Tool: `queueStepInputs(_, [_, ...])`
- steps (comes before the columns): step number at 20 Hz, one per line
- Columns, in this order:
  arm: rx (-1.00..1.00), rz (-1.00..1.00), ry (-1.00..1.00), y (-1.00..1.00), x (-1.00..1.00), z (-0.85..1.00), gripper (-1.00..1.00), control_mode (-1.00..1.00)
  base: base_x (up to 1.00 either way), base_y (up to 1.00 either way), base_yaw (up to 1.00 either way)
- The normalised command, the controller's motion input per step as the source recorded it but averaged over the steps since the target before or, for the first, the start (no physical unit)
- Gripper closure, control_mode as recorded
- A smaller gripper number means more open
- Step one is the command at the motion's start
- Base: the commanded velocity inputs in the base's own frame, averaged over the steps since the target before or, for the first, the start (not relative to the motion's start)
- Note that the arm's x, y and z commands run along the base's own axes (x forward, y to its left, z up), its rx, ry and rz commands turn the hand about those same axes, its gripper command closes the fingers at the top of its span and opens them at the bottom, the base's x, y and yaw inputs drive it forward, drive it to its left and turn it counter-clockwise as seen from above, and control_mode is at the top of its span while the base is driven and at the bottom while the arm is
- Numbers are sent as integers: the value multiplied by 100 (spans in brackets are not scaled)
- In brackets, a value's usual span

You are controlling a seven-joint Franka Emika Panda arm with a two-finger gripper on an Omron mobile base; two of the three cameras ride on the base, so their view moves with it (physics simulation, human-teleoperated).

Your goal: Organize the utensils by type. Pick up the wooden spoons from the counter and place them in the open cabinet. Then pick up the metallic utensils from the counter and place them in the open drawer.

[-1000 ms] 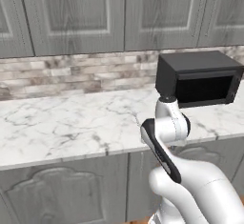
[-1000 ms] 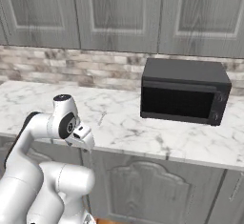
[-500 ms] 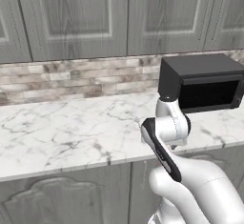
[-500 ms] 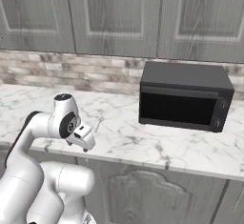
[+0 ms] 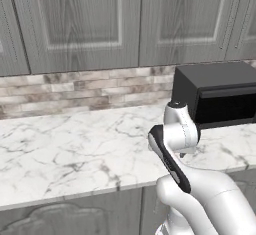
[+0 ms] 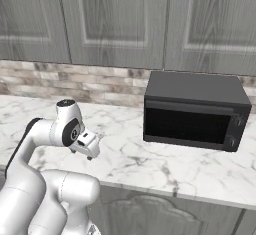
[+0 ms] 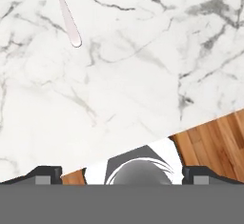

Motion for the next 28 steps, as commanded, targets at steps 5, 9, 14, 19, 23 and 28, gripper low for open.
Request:
queueStepInputs(5, [0, 0, 0, 0, 0, 0, -100, 100, 12, 1, 0])
queueStepInputs(9, [0, 0, 0, 0, 0, 0, -100, 100, 0, 0, 0])
queueStepInputs(14, [0, 0, 0, 0, 0, 0, -100, 100, 0, 0, 0])
queueStepInputs(19, [0, 3, 0, -1, 17, -4, -100, -100, 4, 0, 0])
queueStepInputs(23, [0, 8, 0, -2, 52, -11, -100, -100, 0, 0, 0])
queueStepInputs(28, [0, 8, 5, 0, 76, -12, -100, -100, 0, 0, 0])
